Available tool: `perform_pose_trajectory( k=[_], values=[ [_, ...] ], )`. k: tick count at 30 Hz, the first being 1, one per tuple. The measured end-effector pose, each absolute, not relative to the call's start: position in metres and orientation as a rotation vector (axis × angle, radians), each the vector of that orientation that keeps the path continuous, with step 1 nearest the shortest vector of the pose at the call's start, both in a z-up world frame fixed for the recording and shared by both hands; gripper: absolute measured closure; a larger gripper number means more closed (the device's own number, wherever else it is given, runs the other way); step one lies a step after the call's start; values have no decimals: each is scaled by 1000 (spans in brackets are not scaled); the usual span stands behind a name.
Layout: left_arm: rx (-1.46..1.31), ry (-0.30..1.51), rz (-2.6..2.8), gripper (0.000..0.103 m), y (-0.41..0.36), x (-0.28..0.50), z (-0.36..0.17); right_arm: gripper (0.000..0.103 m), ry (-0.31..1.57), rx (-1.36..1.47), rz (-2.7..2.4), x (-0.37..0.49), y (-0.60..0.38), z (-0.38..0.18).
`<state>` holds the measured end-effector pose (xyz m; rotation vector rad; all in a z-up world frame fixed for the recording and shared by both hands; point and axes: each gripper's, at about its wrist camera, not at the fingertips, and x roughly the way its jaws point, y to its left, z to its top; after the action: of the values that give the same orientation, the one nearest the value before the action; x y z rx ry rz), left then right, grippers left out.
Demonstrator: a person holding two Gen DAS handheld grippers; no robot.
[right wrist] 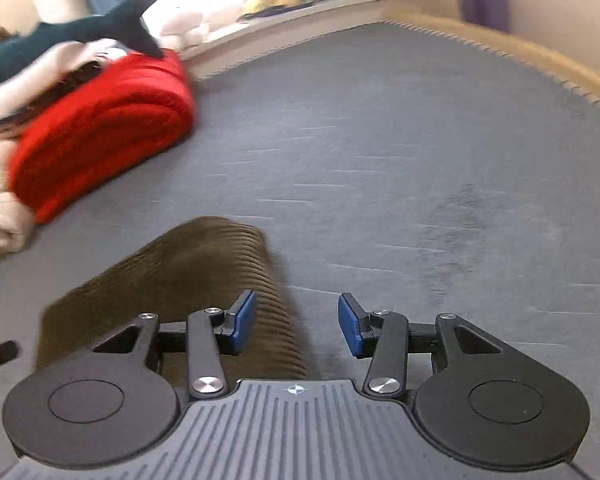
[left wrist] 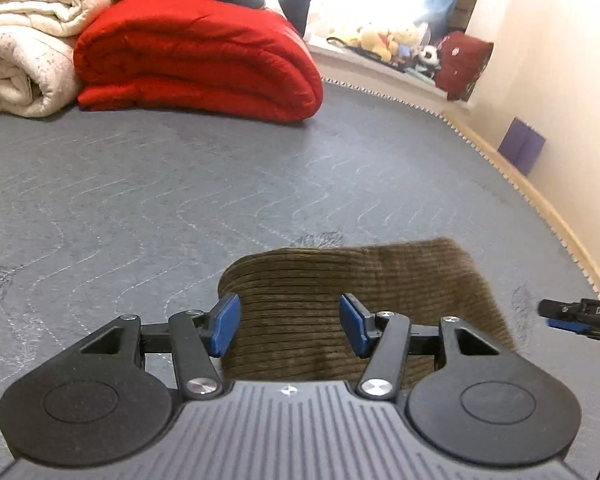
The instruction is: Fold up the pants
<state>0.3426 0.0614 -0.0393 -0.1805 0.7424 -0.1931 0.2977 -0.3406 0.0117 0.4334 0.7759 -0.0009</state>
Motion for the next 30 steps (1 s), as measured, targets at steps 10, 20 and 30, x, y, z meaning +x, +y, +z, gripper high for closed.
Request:
perform_pose_trajectory(
  k=[10, 20, 30],
  values=[
    [90, 977, -297, 55, 25, 346, -87, 54, 997, 102, 252, 312, -290, -17],
    [191, 958, -262, 52, 9, 309, -64, 51, 992, 67, 199, 277, -300, -3],
    [152, 951, -179, 17, 2, 244, -63, 51, 1019, -25, 69, 212, -296, 0]
  ],
)
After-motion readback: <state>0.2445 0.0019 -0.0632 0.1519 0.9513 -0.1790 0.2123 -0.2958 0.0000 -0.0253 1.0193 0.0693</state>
